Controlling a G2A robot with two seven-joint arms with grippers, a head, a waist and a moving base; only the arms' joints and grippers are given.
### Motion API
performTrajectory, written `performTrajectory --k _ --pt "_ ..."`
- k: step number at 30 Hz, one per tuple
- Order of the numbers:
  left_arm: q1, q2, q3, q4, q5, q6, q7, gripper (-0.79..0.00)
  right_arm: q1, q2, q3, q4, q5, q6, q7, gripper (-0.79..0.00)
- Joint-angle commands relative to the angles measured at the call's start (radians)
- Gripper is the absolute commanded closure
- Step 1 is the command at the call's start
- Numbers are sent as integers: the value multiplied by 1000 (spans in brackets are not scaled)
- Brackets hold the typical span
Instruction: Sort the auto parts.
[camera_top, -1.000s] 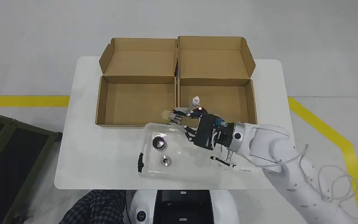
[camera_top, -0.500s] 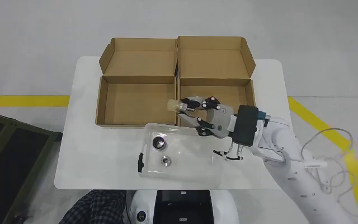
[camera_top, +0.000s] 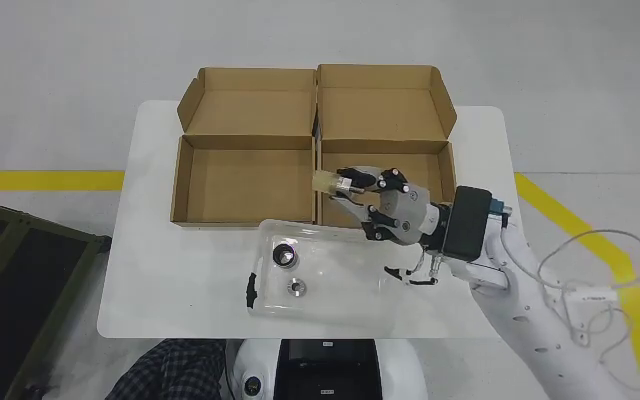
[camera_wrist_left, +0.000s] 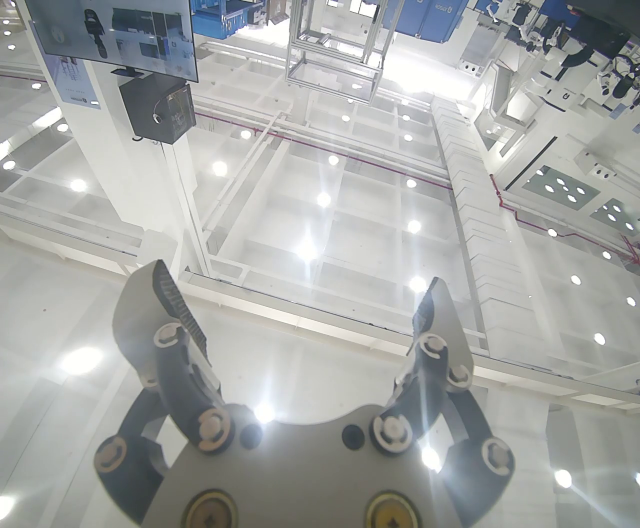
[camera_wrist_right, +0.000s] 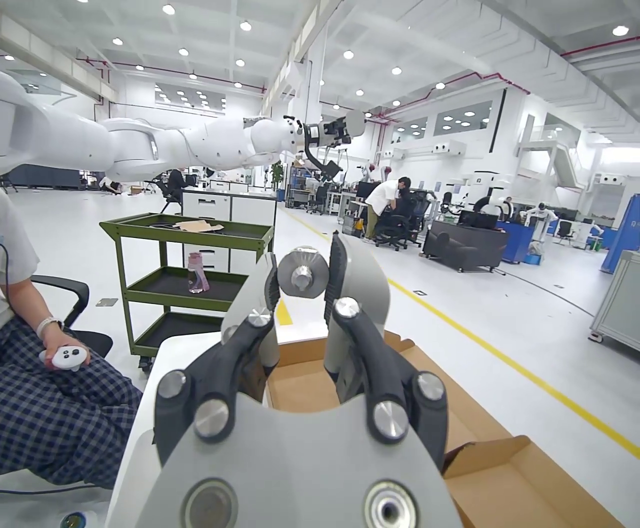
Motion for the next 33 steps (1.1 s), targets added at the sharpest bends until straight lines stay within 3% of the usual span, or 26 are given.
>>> performTrajectory --k 1,9,16,33 --pt "0 0 0 0 0 0 0 -785 -3 -1 7 5 1 6 6 0" --pt "0 0 0 0 0 0 0 -785 -17 -2 18 0 -26 9 75 0" --pt "0 0 0 0 0 0 0 -785 -38 2 38 9 -9 24 235 0" --pt "0 0 0 0 0 0 0 -785 -215 40 253 -34 36 110 585 0"
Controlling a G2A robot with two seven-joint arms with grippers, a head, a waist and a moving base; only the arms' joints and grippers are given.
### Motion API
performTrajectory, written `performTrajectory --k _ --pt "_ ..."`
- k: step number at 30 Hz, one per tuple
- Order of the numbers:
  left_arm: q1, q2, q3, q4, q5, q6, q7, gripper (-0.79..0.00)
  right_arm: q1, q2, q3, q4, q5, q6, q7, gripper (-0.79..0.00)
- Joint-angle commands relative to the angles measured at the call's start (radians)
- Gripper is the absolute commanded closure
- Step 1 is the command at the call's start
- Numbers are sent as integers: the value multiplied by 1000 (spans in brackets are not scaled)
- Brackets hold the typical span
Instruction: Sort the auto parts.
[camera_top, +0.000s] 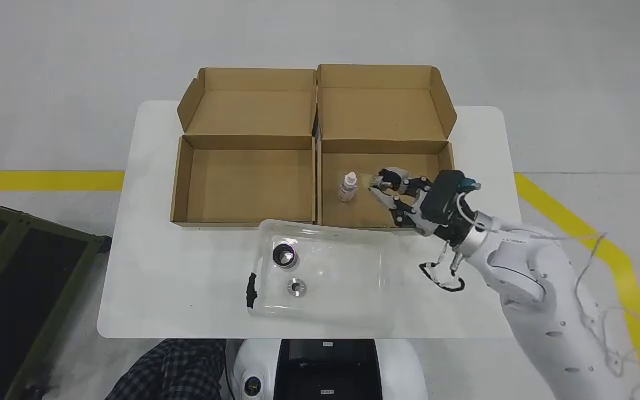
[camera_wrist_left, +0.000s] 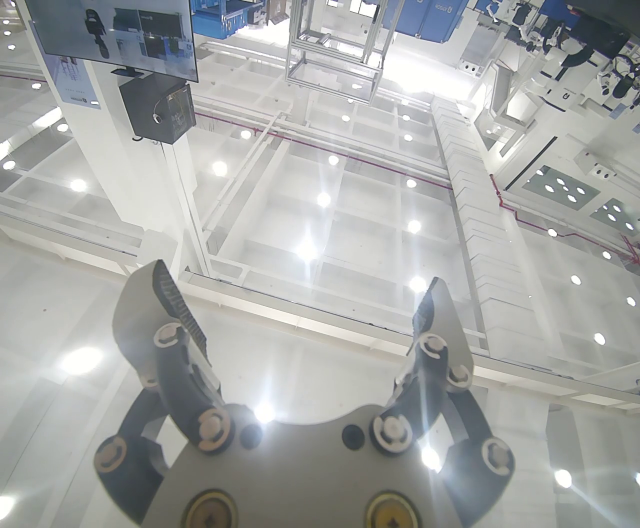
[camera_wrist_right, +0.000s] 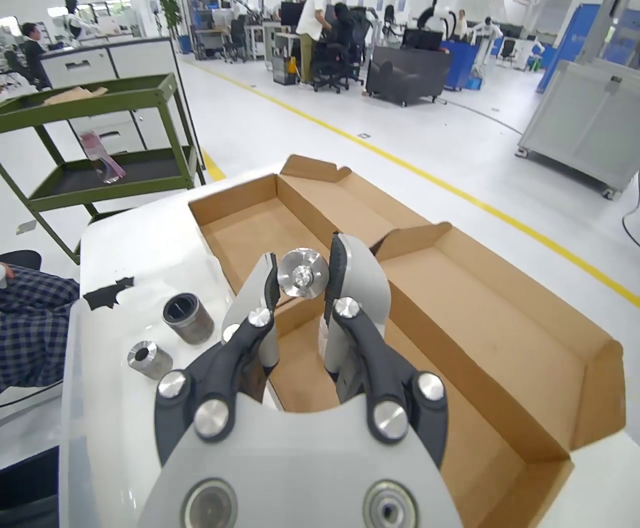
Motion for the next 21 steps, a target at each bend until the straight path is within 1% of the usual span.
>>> performTrajectory --k 1,5,8,21 --pt "0 0 0 0 0 0 0 -785 -11 3 15 -4 4 8 35 0" --pt "0 0 0 0 0 0 0 -785 -15 5 20 10 2 18 86 0" --pt "0 0 0 0 0 0 0 -785 0 3 -2 33 -2 22 109 0" --pt "0 0 0 0 0 0 0 -785 115 -14 -113 164 -39 49 175 0"
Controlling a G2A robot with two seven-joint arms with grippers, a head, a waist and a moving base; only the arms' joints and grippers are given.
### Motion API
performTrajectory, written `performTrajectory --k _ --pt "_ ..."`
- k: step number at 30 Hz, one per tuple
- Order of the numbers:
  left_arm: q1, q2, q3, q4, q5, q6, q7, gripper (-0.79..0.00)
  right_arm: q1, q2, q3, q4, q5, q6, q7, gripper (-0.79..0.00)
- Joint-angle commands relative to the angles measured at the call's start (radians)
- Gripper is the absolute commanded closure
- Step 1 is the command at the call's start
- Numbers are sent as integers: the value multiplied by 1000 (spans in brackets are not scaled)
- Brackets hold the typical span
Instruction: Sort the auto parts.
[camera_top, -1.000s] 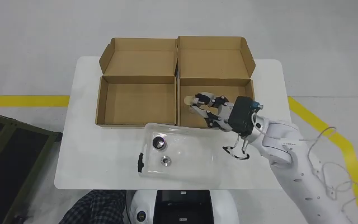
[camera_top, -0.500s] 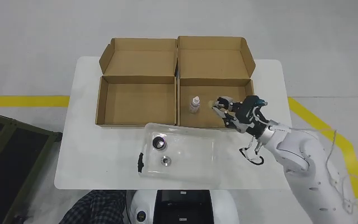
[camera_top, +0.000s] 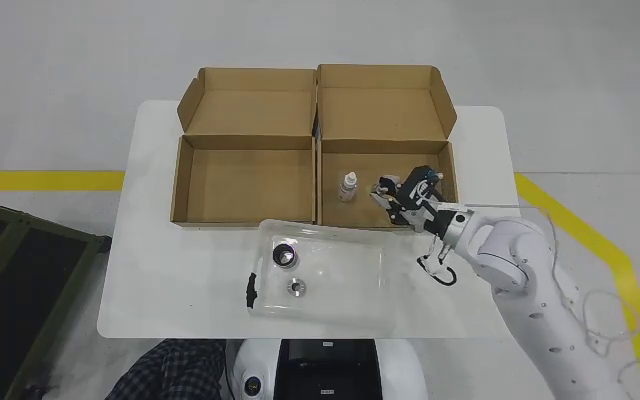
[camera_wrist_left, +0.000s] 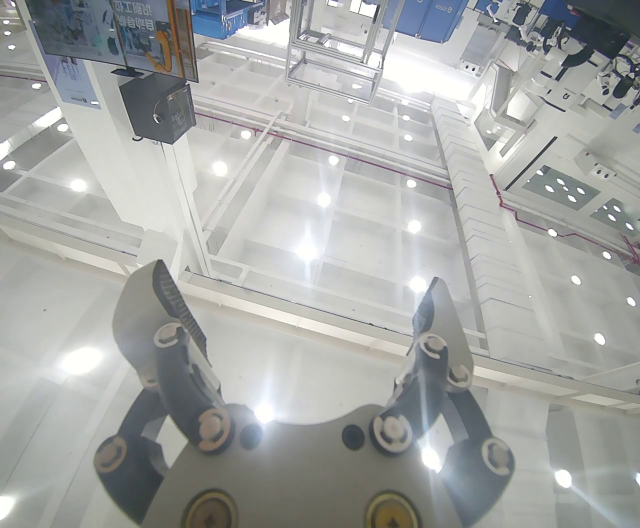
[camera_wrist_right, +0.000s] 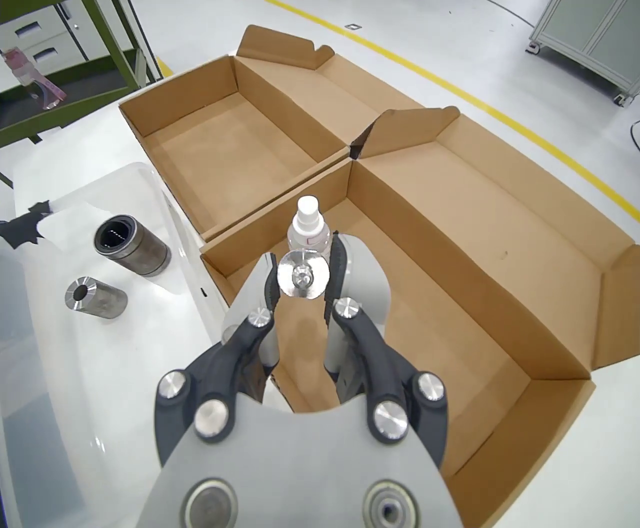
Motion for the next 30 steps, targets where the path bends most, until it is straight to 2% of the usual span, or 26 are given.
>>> performTrajectory --k 1,16,30 --pt "0 0 0 0 0 0 0 -785 19 -3 -15 23 -3 2 14 0" --pt "0 0 0 0 0 0 0 -785 112 -26 -109 175 -9 55 62 0" --pt "0 0 0 0 0 0 0 -785 212 -49 -185 280 15 73 182 0"
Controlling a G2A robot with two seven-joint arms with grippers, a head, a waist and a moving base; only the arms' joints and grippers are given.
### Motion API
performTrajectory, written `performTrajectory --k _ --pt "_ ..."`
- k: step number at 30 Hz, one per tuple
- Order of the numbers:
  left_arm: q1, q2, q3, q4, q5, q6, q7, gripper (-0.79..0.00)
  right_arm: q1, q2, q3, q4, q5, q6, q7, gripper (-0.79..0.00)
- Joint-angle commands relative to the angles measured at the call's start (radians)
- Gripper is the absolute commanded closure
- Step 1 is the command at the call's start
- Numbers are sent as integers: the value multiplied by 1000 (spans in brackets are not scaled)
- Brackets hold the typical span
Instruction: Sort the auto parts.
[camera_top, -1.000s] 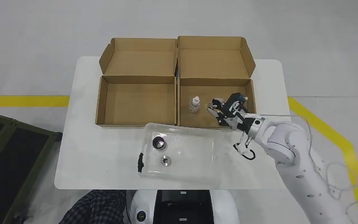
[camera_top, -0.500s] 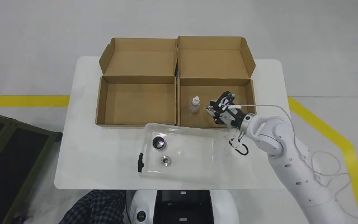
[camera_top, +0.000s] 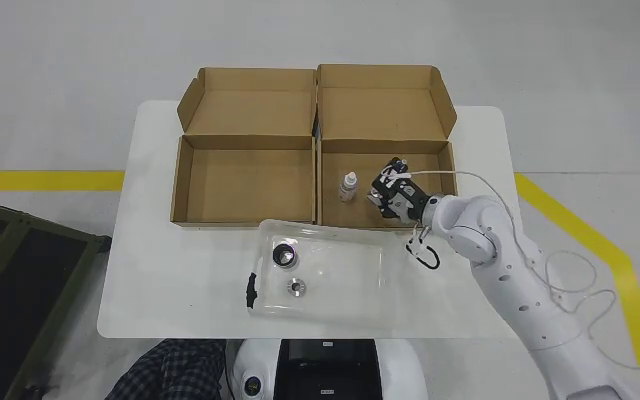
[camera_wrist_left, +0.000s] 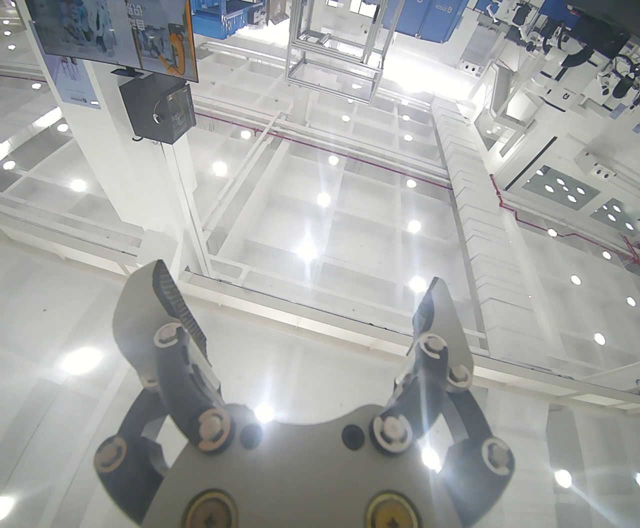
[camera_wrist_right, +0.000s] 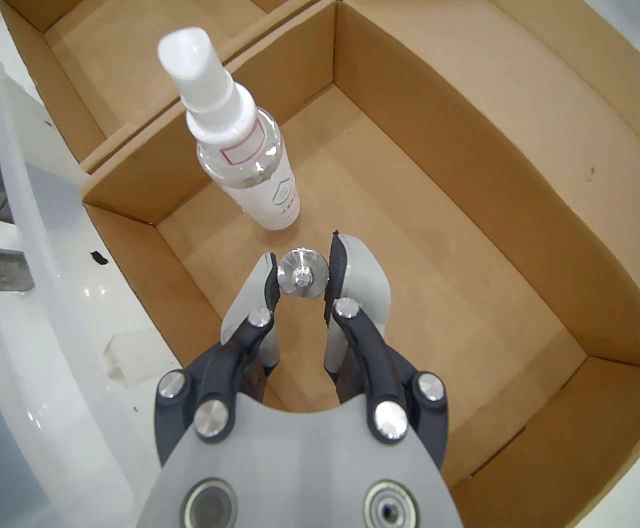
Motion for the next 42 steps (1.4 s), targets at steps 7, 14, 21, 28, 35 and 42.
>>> performTrajectory --k 7,14,21,28,35,42 --pt "0 0 0 0 0 0 0 -785 28 -12 -34 50 -19 26 12 0" --pt "0 0 0 0 0 0 0 -785 36 -17 -47 61 -31 42 23 -526" --pt "0 0 0 0 0 0 0 -785 23 -16 -33 24 -44 56 22 -785" --pt "0 0 0 0 0 0 0 -785 -47 2 39 -149 -62 70 47 -785" --pt "0 0 0 0 0 0 0 -785 -137 20 105 -361 -57 26 54 -785" --pt "0 0 0 0 0 0 0 -785 -157 20 75 -467 -63 -14 60 -785"
